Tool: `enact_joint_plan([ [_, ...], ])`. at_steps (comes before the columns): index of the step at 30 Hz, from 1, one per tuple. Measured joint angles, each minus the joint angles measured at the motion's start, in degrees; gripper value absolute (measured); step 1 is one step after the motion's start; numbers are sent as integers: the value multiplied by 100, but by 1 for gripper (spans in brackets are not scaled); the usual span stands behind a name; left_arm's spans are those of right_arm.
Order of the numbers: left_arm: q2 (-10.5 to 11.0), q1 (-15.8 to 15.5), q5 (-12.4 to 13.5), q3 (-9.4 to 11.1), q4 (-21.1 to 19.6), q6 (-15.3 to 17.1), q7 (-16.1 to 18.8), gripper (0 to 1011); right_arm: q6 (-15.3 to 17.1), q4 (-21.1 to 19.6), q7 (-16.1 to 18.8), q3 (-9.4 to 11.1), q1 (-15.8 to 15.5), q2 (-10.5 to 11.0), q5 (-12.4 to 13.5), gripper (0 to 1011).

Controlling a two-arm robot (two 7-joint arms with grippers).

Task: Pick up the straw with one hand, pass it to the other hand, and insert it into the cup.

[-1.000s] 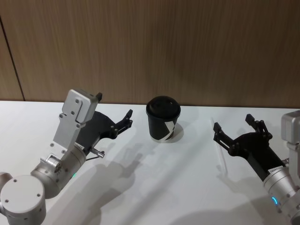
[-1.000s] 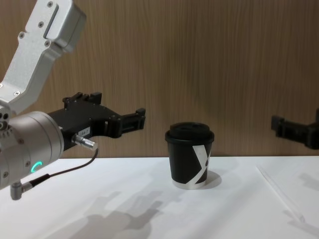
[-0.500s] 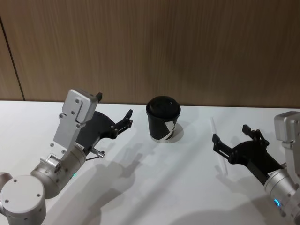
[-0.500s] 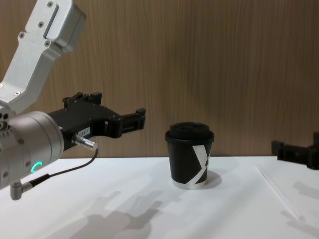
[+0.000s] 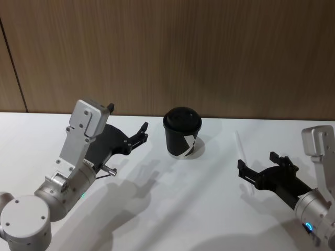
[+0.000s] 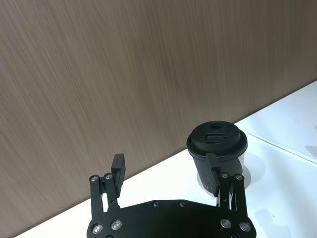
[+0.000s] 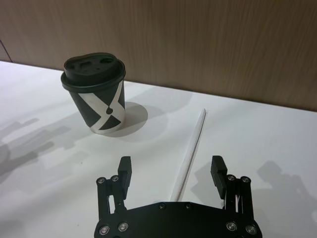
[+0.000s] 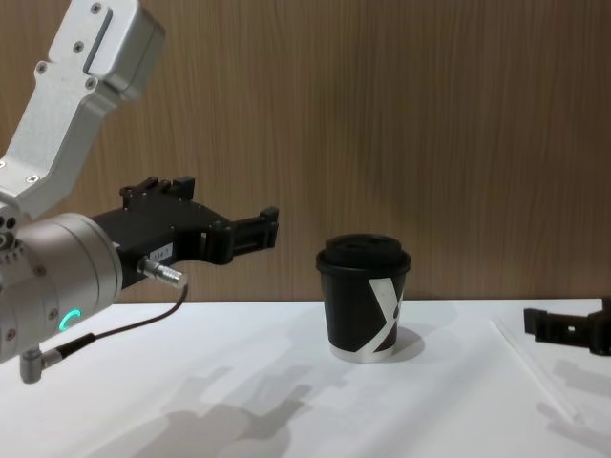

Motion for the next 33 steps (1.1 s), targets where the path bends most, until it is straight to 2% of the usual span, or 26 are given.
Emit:
enact_joint_plan([
  [21, 0, 0, 0, 0, 1, 0, 0, 1000, 557, 132, -77, 8, 105, -150, -41, 1001],
  [33, 0, 0, 0, 0, 1, 0, 0, 1000, 732, 285, -76, -41, 205, -239, -97, 1001],
])
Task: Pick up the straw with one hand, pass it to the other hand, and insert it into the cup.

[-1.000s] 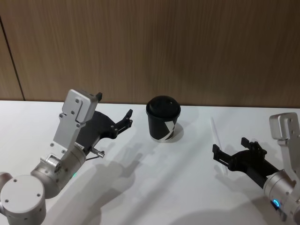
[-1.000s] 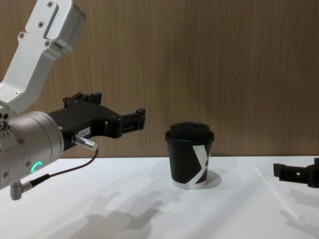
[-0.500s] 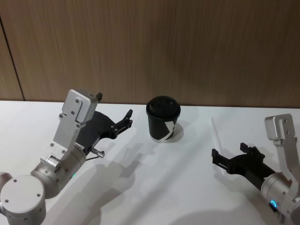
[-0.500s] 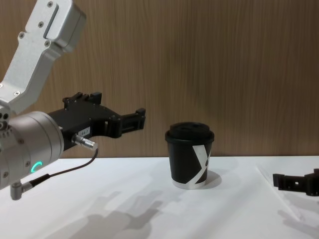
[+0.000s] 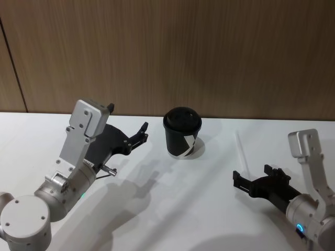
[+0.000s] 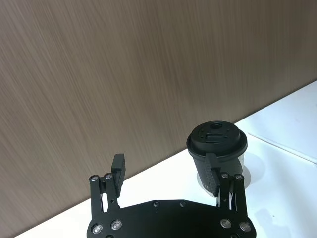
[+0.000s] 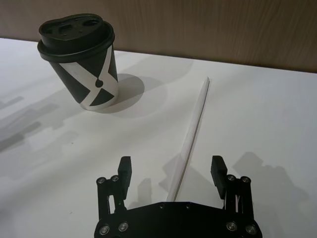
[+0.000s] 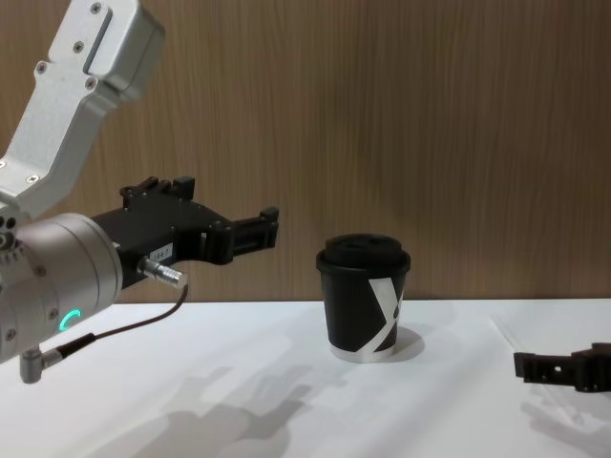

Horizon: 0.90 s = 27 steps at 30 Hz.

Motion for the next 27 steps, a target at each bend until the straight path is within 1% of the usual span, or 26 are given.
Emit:
enact_joint_plan([
  [11, 0, 0, 0, 0, 0, 0, 0, 1000, 71, 208, 9, -11, 141, -111, -44, 1001],
  [27, 0, 0, 0, 0, 0, 0, 0, 1000, 286, 438, -75, 40, 271, -253, -109, 1001],
])
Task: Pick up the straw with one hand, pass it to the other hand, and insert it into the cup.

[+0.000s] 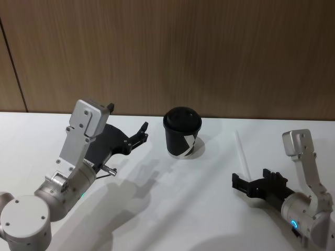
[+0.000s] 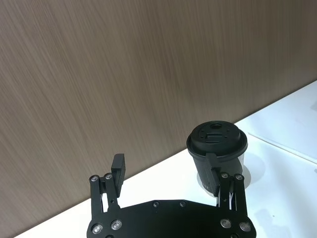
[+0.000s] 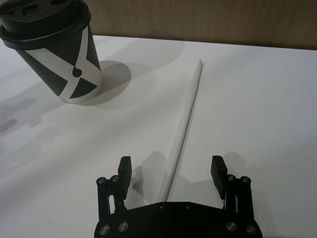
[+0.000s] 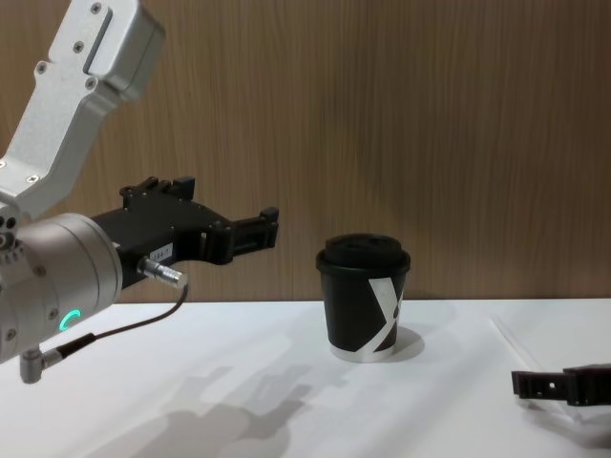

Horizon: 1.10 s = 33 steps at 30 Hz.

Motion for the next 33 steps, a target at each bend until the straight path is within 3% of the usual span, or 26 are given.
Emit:
enact_joint_plan([
  [33, 0, 0, 0, 0, 0, 0, 0, 1000, 296, 106, -84, 107, 69, -119, -99, 1001],
])
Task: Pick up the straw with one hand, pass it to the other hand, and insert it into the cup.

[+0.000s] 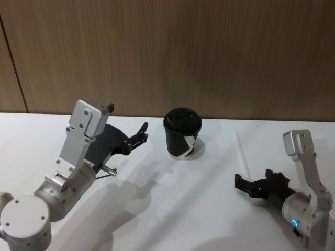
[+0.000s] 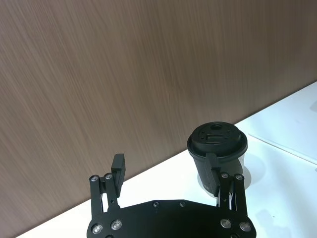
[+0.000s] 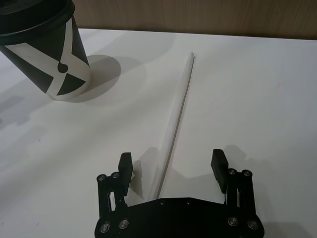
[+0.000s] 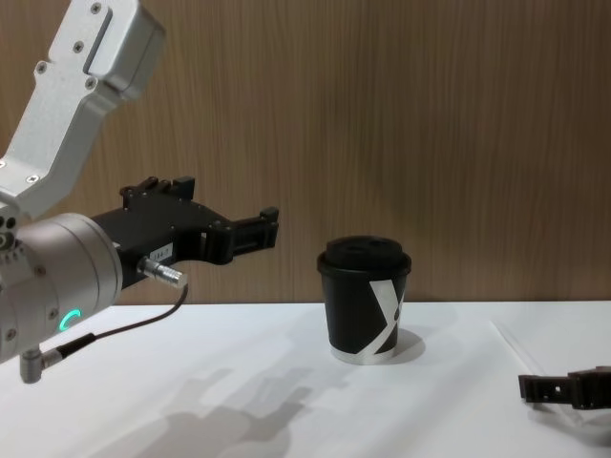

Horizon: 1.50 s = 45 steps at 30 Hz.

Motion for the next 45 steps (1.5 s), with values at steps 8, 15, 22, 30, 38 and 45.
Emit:
enact_joint_plan([
  [8, 0, 0, 0, 0, 0, 0, 0, 1000, 16, 4, 0, 5, 0, -4, -5, 1000],
  [15, 0, 0, 0, 0, 0, 0, 0, 1000, 21, 5, 0, 10, -1, -7, -9, 1000],
  [22, 0, 0, 0, 0, 0, 0, 0, 1000, -29, 21, 33, -9, -5, 10, -52, 1000],
  [30, 0, 0, 0, 0, 0, 0, 0, 1000, -91, 40, 70, -40, -5, 27, -121, 1000],
  [38, 0, 0, 0, 0, 0, 0, 0, 1000, -65, 47, 68, -26, 3, -9, -146, 1000],
  [45, -1, 0, 0, 0, 0, 0, 0, 1000, -28, 51, 53, -5, 9, -38, -161, 946],
])
